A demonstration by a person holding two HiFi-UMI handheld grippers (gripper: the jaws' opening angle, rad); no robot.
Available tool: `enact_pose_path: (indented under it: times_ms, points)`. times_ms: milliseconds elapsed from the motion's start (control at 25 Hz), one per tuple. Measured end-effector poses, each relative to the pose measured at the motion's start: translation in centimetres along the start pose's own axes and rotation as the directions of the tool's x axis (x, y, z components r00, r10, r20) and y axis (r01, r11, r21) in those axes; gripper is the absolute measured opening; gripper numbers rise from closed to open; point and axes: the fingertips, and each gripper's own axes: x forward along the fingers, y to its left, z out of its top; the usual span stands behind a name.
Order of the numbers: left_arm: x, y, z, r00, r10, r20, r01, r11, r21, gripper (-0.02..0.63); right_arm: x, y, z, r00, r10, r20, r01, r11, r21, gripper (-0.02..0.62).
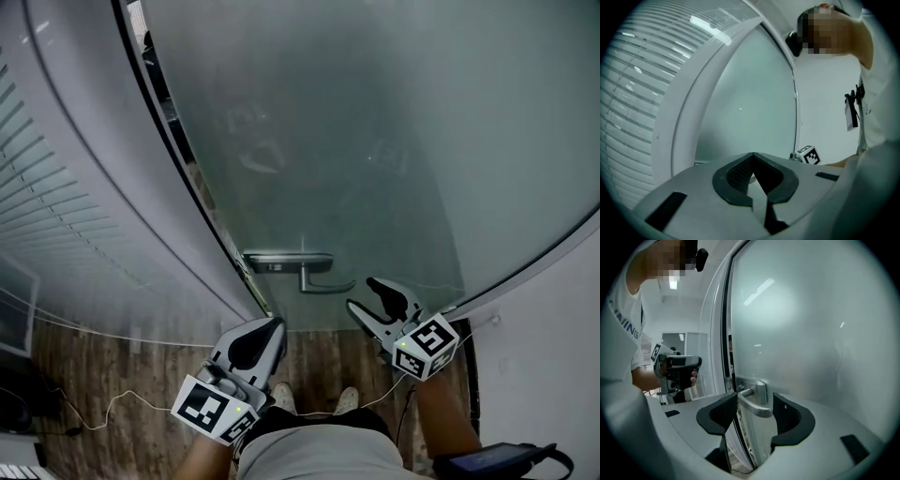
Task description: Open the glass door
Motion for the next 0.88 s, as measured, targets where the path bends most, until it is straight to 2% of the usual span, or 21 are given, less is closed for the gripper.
enact_pose_path:
  times_ms: [440,720,840,880]
  points:
    - [-1.6,1.1,0.5,0.999,0.048,0.013,-0.048,0.999,-0.016,-0.002,2.6,-0.6,-3.2,0.993,0.062,-0.100,-0.063,0.998,-0.003,0.232]
    - [-1.9,1.3,0.5,0.998,0.056,0.013,-0.056,0.998,-0.016,-0.002,2.6,-0.5,-3.7,0.992,0.047,-0.116,-0.046,0.999,0.005,0.229]
    - [-1.8,1.1,0.5,0.999,0.049,0.012,-0.049,0.999,-0.013,-0.002,2.5,-0.9,-3.7,0.995,0.023,-0.102,-0.022,1.000,0.014,0.163]
    - [-1.8,1.1,0.5,0.999,0.047,0.011,-0.047,0.999,-0.013,-0.002,2.5,-1.0,-3.7,0.995,0.022,-0.096,-0.020,1.000,0.020,0.163]
